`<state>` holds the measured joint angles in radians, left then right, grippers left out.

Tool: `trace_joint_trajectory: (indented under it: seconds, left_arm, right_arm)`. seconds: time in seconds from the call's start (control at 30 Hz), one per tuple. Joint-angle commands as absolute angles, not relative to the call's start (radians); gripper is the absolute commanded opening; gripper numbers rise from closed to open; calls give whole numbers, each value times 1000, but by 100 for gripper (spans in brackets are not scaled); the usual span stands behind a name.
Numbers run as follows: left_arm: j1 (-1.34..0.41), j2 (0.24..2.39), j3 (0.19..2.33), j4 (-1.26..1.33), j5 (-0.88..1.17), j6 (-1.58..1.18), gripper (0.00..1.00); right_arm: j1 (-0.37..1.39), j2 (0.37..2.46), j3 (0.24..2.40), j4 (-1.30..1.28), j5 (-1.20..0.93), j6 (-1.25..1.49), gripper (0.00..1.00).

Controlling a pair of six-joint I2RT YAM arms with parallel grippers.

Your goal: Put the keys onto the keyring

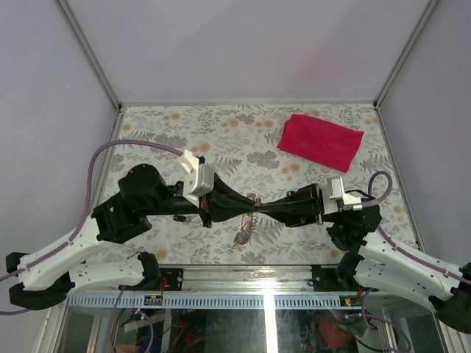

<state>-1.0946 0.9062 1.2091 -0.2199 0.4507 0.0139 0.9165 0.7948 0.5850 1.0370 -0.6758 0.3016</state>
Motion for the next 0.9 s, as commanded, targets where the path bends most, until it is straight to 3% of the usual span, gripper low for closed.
trace_joint_trajectory:
  seconds: [0.0, 0.07, 0.2, 0.43, 0.53, 0.67, 0.87]
  left_arm:
    - [-1100, 920, 1214, -176, 469, 5, 5]
    - [-1101, 924, 1222, -185, 477, 7, 0]
    - [-1101, 932, 1243, -222, 488, 15, 0]
    - [-1101, 950, 1317, -388, 387, 62, 0]
    - [-1100, 956, 1330, -447, 310, 81, 0]
    - [-1098, 938, 1280, -438, 208, 63, 0]
    - [-1071, 917, 1202, -435, 122, 43, 0]
  right_arm:
    - [918, 785, 634, 1118, -674, 307, 0]
    - [918, 781, 629, 1112, -670, 302, 0]
    - [919, 760, 627, 1077, -658, 276, 2]
    - [919, 647, 629, 785, -592, 89, 31]
    - [918, 578, 634, 591, -484, 10, 36]
    - [918, 499, 641, 367, -307, -18, 41]
    - [918, 439, 631, 130, -50, 86, 40]
